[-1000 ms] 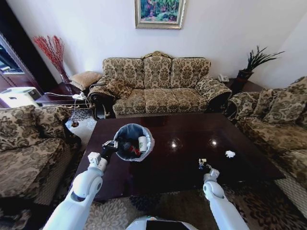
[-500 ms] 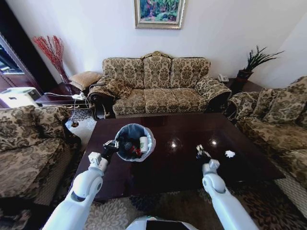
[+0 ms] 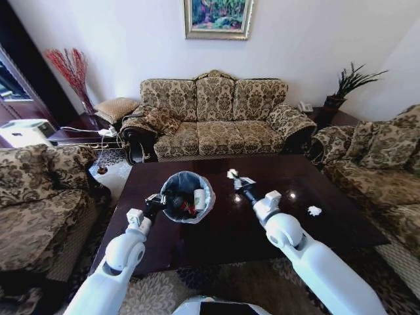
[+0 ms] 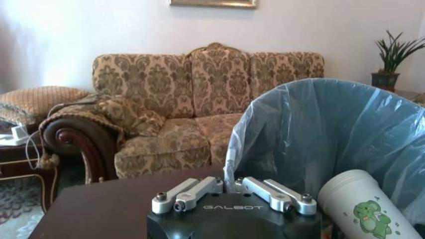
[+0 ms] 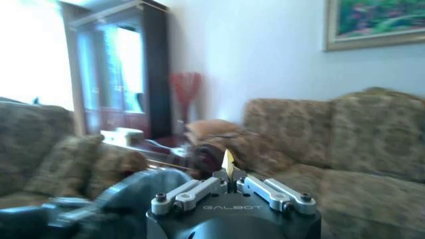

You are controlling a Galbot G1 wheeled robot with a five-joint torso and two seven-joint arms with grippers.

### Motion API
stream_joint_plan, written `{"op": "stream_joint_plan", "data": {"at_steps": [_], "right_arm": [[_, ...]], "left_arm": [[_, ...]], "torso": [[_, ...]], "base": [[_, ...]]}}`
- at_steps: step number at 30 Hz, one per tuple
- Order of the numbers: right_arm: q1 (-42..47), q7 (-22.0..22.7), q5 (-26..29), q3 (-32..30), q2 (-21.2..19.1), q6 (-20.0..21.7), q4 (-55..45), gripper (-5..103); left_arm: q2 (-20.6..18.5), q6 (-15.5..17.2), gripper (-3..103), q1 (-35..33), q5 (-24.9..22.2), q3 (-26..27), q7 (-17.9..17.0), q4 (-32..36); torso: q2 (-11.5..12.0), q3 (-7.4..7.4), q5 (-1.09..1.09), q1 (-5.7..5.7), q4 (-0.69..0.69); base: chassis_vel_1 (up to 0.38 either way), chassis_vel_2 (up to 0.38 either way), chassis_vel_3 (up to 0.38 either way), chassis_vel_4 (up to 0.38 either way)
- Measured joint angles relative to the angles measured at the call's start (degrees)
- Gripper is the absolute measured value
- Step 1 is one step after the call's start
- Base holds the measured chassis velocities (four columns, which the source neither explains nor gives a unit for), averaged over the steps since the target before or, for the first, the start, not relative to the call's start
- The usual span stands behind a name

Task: Move to the front of the table and place the trash on the table into the trash bin.

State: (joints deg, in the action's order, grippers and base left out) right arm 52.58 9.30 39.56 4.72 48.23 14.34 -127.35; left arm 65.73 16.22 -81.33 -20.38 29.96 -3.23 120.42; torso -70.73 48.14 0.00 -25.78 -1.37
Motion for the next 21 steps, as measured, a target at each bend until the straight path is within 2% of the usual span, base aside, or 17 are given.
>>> {"op": "stream_joint_plan", "data": {"at_steps": [5,10,15,21], "right_arm": [[-1.29,-3.61,3.30,3.24,-2.34,1.32,-6.01,0],[-1.44,-4.63,4.85,5.16,-3.40,1.67,-4.96,0],[-3.80,-3.94,5.10,9.27,-0.71,1.45,1.14,0],[-7.97,-1.57,4.70,12.57,2.01,1.26,3.79,-2]], "left_arm": [[-0.16,0.73,3,0.76,0.14,-0.95,0.10,-0.29],[-0.19,1.22,3,0.77,0.14,-1.48,0.25,0.82],[-0.10,1.27,3,-0.07,0.14,-1.42,0.67,2.53],[-0.33,1.27,3,-0.43,0.11,-0.74,0.79,3.12]], "torso": [[0.00,0.00,-0.01,0.00,0.04],[0.00,0.00,-0.01,0.00,0.05],[0.00,0.00,-0.01,0.00,0.02],[0.00,0.01,-0.01,0.00,0.02]], "base": [[0.000,0.000,0.000,0.000],[0.000,0.000,0.000,0.000],[0.000,0.000,0.000,0.000],[0.000,0.000,0.000,0.000]]}}
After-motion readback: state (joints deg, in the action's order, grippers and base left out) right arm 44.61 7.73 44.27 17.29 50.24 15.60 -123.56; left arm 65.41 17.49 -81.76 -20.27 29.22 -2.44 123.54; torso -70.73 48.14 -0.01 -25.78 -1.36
